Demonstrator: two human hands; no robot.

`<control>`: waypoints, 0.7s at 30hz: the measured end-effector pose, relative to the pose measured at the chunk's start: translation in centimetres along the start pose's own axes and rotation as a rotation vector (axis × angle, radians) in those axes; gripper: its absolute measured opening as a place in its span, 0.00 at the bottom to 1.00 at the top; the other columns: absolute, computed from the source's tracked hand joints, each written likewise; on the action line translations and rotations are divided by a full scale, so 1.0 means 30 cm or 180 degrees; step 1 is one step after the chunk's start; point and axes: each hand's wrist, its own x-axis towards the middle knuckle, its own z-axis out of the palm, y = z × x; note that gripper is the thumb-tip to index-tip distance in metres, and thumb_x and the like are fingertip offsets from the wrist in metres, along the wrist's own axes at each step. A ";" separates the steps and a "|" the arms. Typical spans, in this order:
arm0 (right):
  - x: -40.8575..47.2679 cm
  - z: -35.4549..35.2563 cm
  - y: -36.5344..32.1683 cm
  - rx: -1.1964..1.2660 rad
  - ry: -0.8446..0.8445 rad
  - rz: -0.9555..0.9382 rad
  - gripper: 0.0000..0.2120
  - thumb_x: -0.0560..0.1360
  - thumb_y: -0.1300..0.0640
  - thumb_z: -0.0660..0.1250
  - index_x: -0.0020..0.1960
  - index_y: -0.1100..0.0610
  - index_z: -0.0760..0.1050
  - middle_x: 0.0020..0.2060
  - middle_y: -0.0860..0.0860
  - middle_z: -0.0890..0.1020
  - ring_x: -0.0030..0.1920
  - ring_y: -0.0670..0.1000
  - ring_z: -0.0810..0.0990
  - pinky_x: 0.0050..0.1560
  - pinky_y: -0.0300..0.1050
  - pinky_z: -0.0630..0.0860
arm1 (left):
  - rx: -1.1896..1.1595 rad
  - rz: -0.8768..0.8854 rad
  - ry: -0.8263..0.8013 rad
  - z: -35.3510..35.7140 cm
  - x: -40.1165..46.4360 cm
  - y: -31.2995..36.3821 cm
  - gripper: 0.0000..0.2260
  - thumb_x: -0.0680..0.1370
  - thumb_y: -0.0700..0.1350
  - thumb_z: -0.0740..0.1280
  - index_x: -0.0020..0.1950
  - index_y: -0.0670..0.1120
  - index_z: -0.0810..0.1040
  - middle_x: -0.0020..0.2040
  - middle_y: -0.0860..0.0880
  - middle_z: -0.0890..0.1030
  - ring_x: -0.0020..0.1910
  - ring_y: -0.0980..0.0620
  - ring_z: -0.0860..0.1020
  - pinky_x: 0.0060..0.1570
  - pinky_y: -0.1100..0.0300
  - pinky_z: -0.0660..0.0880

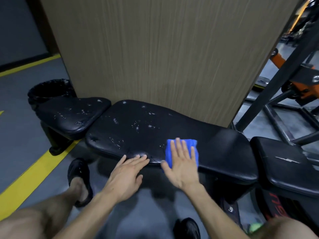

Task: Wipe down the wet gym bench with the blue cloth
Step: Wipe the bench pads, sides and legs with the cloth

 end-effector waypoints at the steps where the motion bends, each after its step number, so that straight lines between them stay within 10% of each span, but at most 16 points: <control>1: 0.007 0.015 -0.043 0.0008 -0.0111 -0.0385 0.40 0.76 0.35 0.42 0.82 0.54 0.47 0.81 0.51 0.46 0.81 0.52 0.42 0.77 0.56 0.37 | -0.0043 0.0007 0.0037 -0.002 0.000 -0.002 0.28 0.79 0.46 0.61 0.78 0.58 0.61 0.79 0.61 0.59 0.78 0.60 0.57 0.76 0.58 0.40; 4: 0.071 -0.014 0.032 -0.0170 -0.0396 -0.1065 0.34 0.78 0.37 0.39 0.82 0.49 0.45 0.81 0.44 0.44 0.80 0.45 0.41 0.79 0.53 0.43 | -0.0095 -0.0005 0.0067 -0.012 0.006 -0.010 0.28 0.79 0.45 0.61 0.78 0.59 0.61 0.78 0.62 0.60 0.78 0.61 0.57 0.74 0.59 0.38; 9: 0.211 -0.063 0.127 -0.0264 -0.0533 0.0412 0.32 0.82 0.39 0.41 0.82 0.50 0.43 0.81 0.48 0.43 0.80 0.48 0.41 0.79 0.53 0.40 | -0.0292 -0.0060 0.0109 -0.015 0.014 -0.018 0.27 0.79 0.43 0.60 0.77 0.60 0.63 0.78 0.64 0.61 0.77 0.63 0.58 0.76 0.58 0.37; 16: -0.002 -0.026 -0.068 -0.0100 -0.0523 -0.1040 0.34 0.79 0.39 0.44 0.81 0.48 0.42 0.81 0.44 0.42 0.79 0.43 0.37 0.79 0.51 0.38 | -0.0340 0.0027 0.0147 -0.018 0.003 -0.023 0.27 0.79 0.41 0.59 0.77 0.57 0.63 0.78 0.61 0.61 0.78 0.60 0.57 0.75 0.56 0.36; 21: 0.060 -0.036 0.070 0.0011 -0.0122 0.0127 0.36 0.76 0.38 0.38 0.82 0.50 0.50 0.80 0.46 0.49 0.81 0.47 0.46 0.80 0.53 0.46 | -0.0255 0.0129 0.0105 -0.011 -0.014 -0.034 0.30 0.79 0.39 0.58 0.79 0.56 0.59 0.80 0.61 0.57 0.79 0.61 0.54 0.78 0.54 0.38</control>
